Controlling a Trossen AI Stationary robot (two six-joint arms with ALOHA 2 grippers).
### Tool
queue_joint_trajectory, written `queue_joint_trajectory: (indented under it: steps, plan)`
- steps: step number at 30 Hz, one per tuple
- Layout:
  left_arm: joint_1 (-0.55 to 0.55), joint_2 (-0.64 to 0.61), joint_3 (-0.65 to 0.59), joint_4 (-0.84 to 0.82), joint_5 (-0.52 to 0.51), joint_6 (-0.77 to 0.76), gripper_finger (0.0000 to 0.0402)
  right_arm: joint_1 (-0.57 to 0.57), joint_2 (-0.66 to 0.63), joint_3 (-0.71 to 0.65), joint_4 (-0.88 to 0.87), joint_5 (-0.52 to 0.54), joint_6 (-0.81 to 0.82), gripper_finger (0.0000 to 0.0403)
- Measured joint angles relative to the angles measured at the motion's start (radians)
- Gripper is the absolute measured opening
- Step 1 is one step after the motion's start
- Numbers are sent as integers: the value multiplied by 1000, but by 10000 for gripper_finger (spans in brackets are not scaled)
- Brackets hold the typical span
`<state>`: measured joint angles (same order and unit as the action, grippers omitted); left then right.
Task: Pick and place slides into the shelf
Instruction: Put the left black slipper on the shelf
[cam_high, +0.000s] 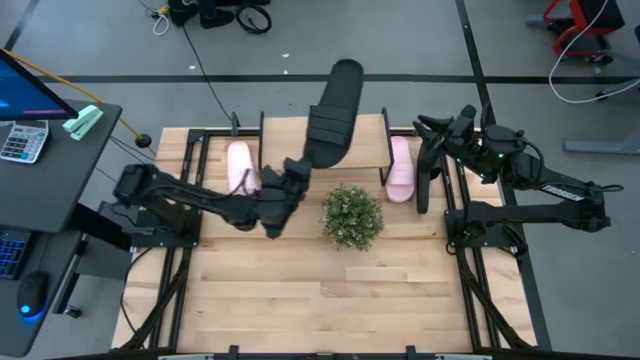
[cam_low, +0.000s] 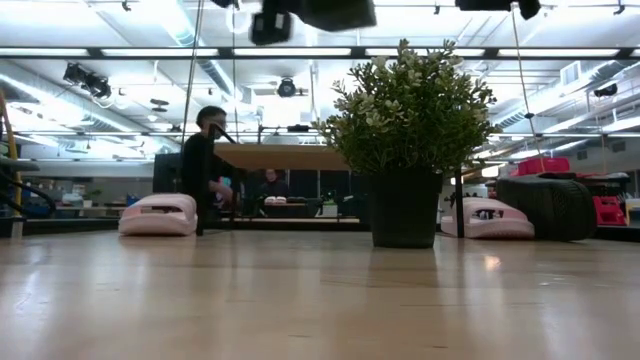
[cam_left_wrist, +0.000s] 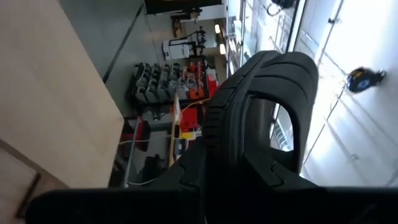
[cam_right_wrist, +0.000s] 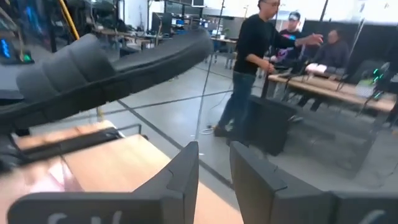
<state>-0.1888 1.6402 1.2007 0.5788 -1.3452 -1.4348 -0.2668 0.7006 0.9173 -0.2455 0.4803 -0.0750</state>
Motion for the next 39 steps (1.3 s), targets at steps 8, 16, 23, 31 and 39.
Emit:
queue_joint_trajectory:
  steps: [8, 16, 23, 31, 39]
  plan:
    - [32, 205, 265, -8, 18, -11, 61, 0, 0, 0, 0, -1, -108, 99]
    - [55, 290, 423, -53, 83, 89, 61, 0, 0, 0, 23, -40, -321, 98]
    - [57, 291, 428, -84, 85, 94, 61, -2, 0, 32, 42, -55, -279, 98]
    - [57, 291, 428, -108, 86, 96, 61, -48, 48, 70, 42, -57, 39, 97]
    - [57, 291, 428, -158, 87, 87, 61, -182, 109, 73, 41, -69, 458, 106]
